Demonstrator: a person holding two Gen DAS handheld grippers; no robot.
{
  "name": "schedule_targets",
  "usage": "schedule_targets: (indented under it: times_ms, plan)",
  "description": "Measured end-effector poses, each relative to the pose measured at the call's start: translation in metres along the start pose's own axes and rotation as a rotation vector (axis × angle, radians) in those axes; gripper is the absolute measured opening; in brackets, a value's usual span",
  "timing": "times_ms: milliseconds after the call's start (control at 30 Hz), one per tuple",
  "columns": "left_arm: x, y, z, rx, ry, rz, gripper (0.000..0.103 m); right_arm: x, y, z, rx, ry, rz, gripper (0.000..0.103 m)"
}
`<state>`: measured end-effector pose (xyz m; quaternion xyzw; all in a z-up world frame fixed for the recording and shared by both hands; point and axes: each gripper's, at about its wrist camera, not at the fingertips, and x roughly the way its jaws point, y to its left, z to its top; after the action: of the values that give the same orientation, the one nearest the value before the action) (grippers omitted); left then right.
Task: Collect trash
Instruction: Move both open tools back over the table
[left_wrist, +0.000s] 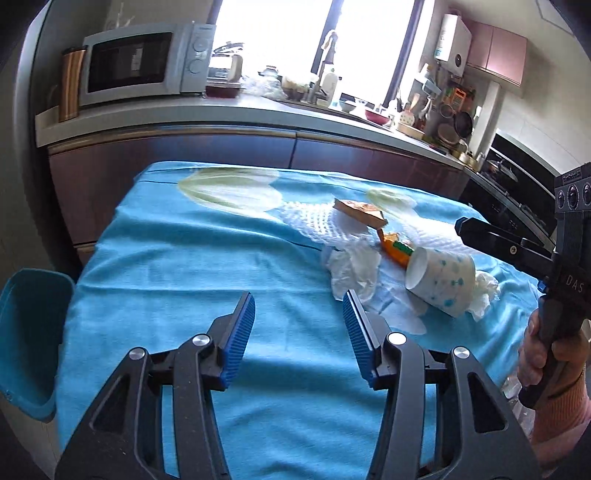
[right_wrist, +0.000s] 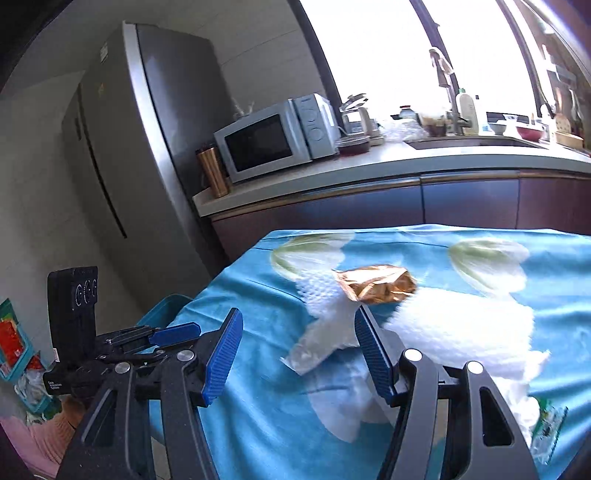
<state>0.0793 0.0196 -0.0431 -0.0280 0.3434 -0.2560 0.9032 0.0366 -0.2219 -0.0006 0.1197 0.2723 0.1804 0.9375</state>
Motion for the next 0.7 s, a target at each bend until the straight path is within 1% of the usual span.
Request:
schedule_targets:
  times_ms: [100, 233, 333, 433, 533, 600, 633, 700]
  plan:
    - [0.018, -0.017, 0.003, 0.025, 0.033, -0.028, 0.051, -0.014, -0.021, -0.012, 0.037, 0.007, -0.047, 0.061]
    - [0.041, -0.028, 0.008, 0.052, 0.071, -0.033, 0.055, -0.026, -0.040, -0.032, 0.069, 0.030, -0.095, 0.061]
    - [0.054, -0.036, 0.012, 0.067, 0.097, -0.018, 0.058, -0.027, -0.051, -0.043, 0.091, 0.050, -0.120, 0.060]
    - [0.068, -0.038, 0.017, 0.066, 0.128, -0.007, 0.058, -0.023, -0.060, -0.052, 0.121, 0.063, -0.132, 0.058]
    - [0.083, -0.038, 0.021, 0.063, 0.167, 0.001, 0.057, -0.020, -0.070, -0.058, 0.164, 0.073, -0.118, 0.052]
    - [0.093, -0.039, 0.022, 0.057, 0.193, 0.005, 0.055, -0.016, -0.074, -0.058, 0.185, 0.069, -0.108, 0.046]
    - [0.097, -0.039, 0.022, 0.052, 0.205, 0.003, 0.053, -0.015, -0.074, -0.058, 0.191, 0.066, -0.098, 0.044]
    - [0.103, -0.038, 0.022, 0.043, 0.223, -0.002, 0.049, -0.013, -0.076, -0.059, 0.203, 0.066, -0.081, 0.037]
